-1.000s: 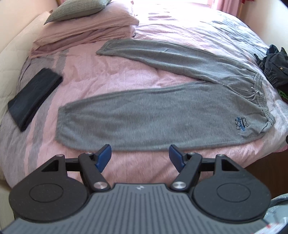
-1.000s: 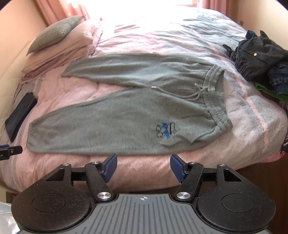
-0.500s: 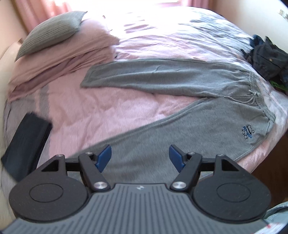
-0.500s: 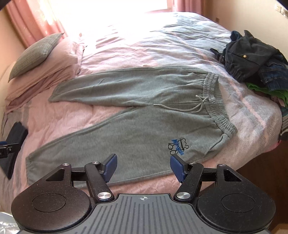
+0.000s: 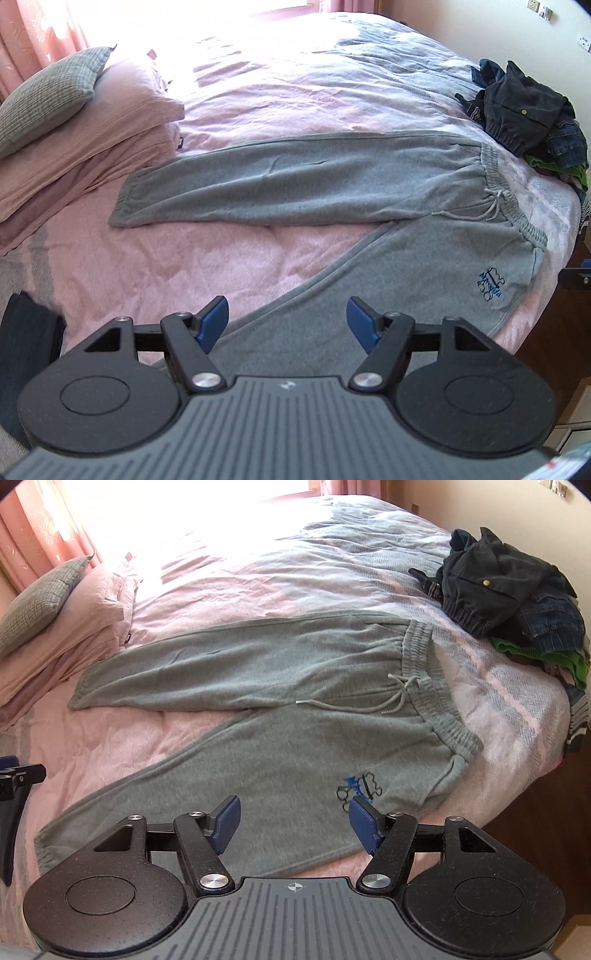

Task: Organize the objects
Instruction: 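Move both grippers to the edge of one sweatpants leg and close them, then lift the held leg with both grippers and fold it over the other leg, then align the stacked cuffs with both grippers, then open both grippers, then withdraw both grippers from the lengthwise-folded sweatpants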

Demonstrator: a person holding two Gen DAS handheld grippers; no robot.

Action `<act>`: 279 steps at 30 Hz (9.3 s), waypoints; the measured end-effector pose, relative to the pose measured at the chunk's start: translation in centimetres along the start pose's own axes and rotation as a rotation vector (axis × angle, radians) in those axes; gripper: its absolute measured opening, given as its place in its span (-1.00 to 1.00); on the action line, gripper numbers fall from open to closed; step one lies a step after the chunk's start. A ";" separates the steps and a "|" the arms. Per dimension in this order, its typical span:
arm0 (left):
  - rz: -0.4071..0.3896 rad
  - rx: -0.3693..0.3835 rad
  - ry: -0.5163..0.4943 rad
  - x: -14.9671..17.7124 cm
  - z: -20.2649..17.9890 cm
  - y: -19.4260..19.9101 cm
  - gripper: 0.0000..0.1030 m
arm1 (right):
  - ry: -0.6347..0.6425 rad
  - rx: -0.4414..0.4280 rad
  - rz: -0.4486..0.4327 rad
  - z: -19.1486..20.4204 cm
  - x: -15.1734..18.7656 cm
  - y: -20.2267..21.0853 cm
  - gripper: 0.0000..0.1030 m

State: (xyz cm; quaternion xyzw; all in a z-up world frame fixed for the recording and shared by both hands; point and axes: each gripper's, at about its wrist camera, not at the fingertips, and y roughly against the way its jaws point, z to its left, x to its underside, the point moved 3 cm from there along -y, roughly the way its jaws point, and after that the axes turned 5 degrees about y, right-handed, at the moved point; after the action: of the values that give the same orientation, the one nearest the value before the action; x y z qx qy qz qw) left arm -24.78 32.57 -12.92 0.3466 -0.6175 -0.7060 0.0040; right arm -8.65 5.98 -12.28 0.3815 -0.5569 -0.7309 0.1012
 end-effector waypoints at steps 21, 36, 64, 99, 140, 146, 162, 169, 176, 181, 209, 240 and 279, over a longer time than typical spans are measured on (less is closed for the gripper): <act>-0.018 -0.021 0.031 -12.9 -0.6 -16.0 0.32 | 0.180 -0.108 -0.012 -7.5 -16.2 -16.3 0.21; -0.062 0.064 -0.400 -22.5 0.6 -35.3 0.16 | 0.482 -0.188 -0.071 -13.5 -28.3 -33.0 0.20; -0.135 -0.017 -0.385 -8.3 2.5 -20.3 -0.91 | 0.803 0.021 -0.263 -6.7 -14.3 -19.3 -1.00; -0.224 -0.240 0.135 10.1 1.9 -18.8 -0.31 | -0.628 -0.326 -0.368 -28.9 7.7 -22.4 -0.29; -0.483 -0.064 1.199 30.0 17.0 -8.9 -0.58 | -0.603 -0.378 -0.368 -29.8 8.9 -17.8 -0.34; -0.424 -0.141 1.142 28.7 18.8 -10.1 -0.88 | -0.551 -0.324 -0.360 -29.4 8.2 -18.1 -1.00; -0.481 -0.242 0.965 33.3 14.6 -7.5 -0.83 | -0.646 -0.344 -0.345 -32.5 11.1 -17.9 -1.00; -0.492 -0.105 1.139 35.1 16.5 -8.1 -0.75 | -0.600 -0.296 -0.344 -31.5 11.1 -17.8 -1.00; -0.493 -0.071 1.231 35.0 18.7 -8.7 -0.77 | -0.578 -0.279 -0.337 -31.1 10.4 -17.2 -1.00; -0.581 -0.141 1.094 33.9 17.8 -5.2 -0.84 | -0.548 -0.274 -0.373 -30.8 10.2 -15.7 -1.00; -0.448 -0.303 0.936 35.5 15.4 -6.9 -0.73 | -0.454 -0.149 -0.297 -30.4 12.4 -17.5 -0.89; -0.276 -0.479 0.574 30.0 4.9 -3.8 -0.05 | 0.049 -0.005 -0.332 -15.7 16.1 -13.4 0.24; -0.282 -0.339 0.310 31.1 -8.1 3.0 0.59 | 0.237 -0.100 -0.351 -8.0 23.0 -4.2 0.28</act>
State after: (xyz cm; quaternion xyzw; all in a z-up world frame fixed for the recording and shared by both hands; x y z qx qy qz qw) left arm -45.68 11.33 -25.35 0.5277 -0.4279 -0.7315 0.0581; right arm -18.01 -11.59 -26.97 0.5502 -0.4292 -0.7141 0.0559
